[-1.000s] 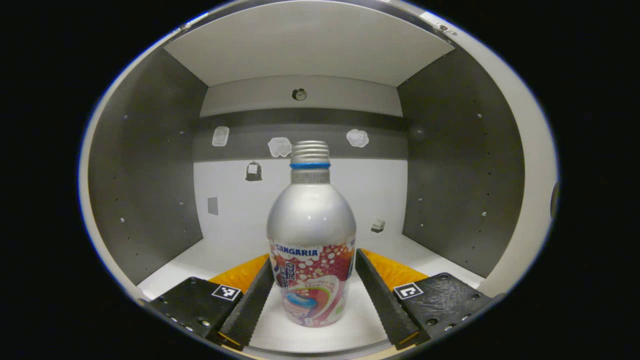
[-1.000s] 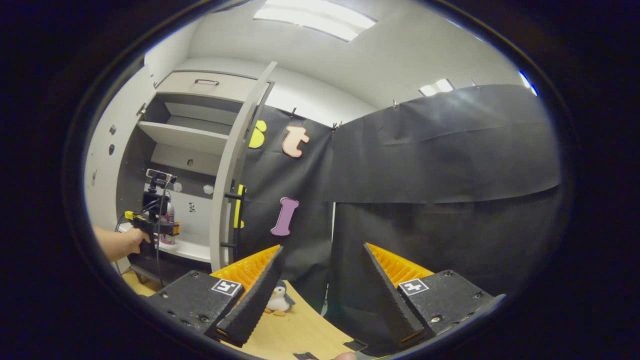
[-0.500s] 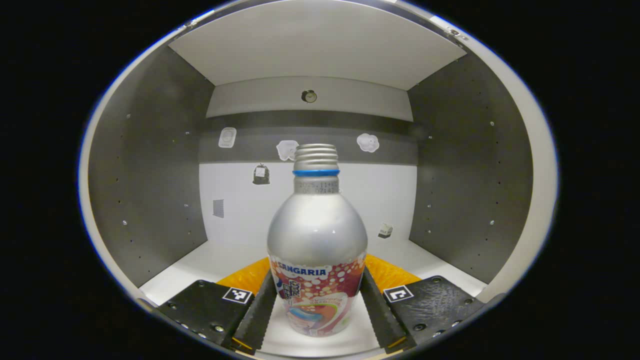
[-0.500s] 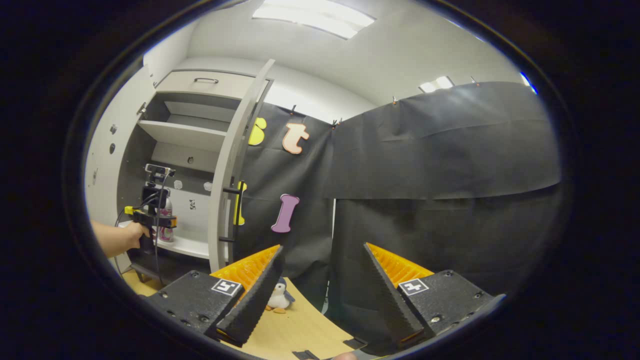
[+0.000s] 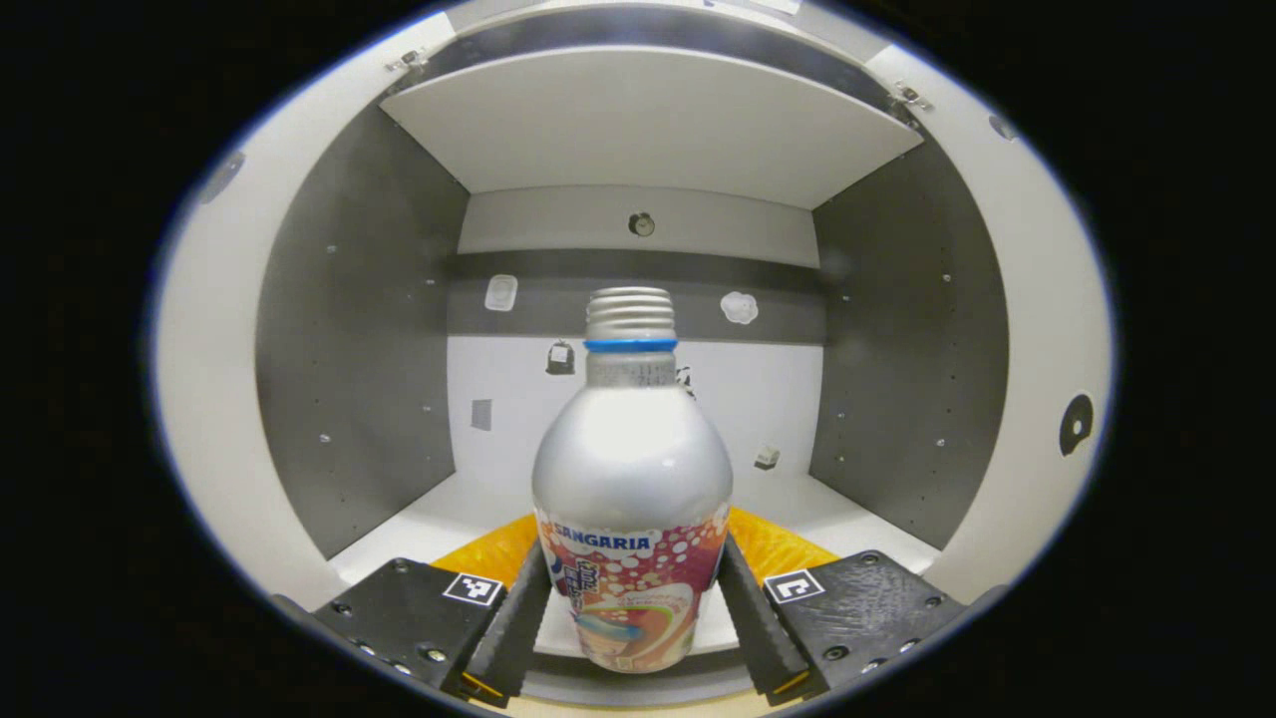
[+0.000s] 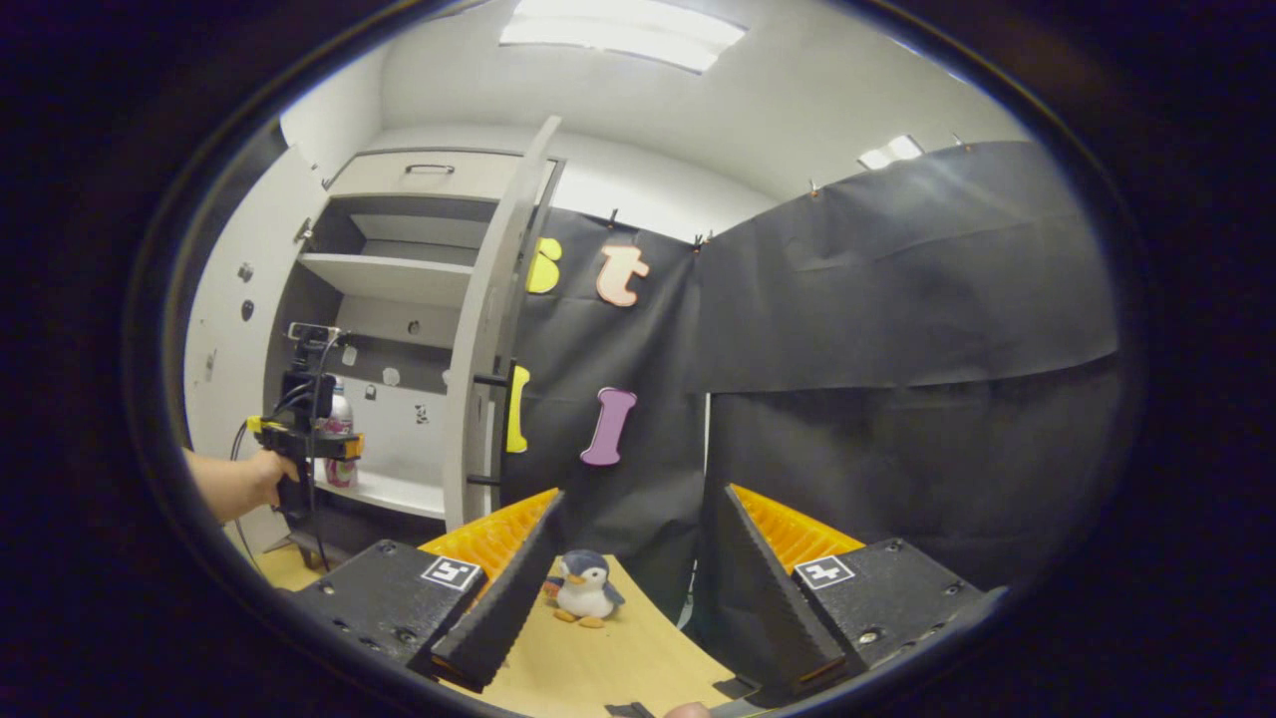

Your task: Grasp the bottle in the cabinet with the left hand and place it on the coaster, then close the right door with the right hand and the left door with the left hand.

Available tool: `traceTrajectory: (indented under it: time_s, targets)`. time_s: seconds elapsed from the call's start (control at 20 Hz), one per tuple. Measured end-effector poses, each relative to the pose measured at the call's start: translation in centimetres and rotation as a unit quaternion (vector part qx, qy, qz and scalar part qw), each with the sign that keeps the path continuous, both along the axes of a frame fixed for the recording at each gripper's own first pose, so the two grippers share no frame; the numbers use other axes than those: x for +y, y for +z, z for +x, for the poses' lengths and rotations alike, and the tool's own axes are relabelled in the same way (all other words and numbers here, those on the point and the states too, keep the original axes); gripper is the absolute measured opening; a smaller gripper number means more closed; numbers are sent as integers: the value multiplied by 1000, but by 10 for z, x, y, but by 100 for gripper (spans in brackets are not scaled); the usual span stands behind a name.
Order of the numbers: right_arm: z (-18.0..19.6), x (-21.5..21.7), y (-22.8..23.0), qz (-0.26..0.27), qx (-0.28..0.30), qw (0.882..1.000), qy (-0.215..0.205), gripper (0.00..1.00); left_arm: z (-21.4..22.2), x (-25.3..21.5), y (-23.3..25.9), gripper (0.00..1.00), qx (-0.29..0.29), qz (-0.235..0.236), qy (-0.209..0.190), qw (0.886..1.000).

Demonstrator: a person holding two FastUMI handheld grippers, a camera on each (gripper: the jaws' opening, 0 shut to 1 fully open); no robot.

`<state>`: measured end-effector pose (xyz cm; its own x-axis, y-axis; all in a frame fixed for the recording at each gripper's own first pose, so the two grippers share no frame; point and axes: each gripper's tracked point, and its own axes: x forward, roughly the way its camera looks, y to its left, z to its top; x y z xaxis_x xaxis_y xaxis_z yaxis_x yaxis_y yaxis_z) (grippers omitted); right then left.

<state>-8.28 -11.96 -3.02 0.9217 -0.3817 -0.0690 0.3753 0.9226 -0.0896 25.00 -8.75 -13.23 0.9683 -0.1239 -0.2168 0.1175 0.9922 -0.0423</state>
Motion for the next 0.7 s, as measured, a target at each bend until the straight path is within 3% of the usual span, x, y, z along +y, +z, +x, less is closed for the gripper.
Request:
traceTrajectory:
  time_s: [0.15,0.25,0.4,0.7]
  targets:
    - [17,8,-3,8,4,1000,29,99,-28,5,2,80,-1,4,2,1000]
    - [19,10,-5,13,5,999,45,99,-47,8,6,84,-4,-2,1,1000]
    - [25,15,-10,23,9,997,67,100,-72,14,13,80,-19,8,6,1000]
    - [37,25,-15,29,16,994,103,99,-112,23,21,84,-37,22,12,999]
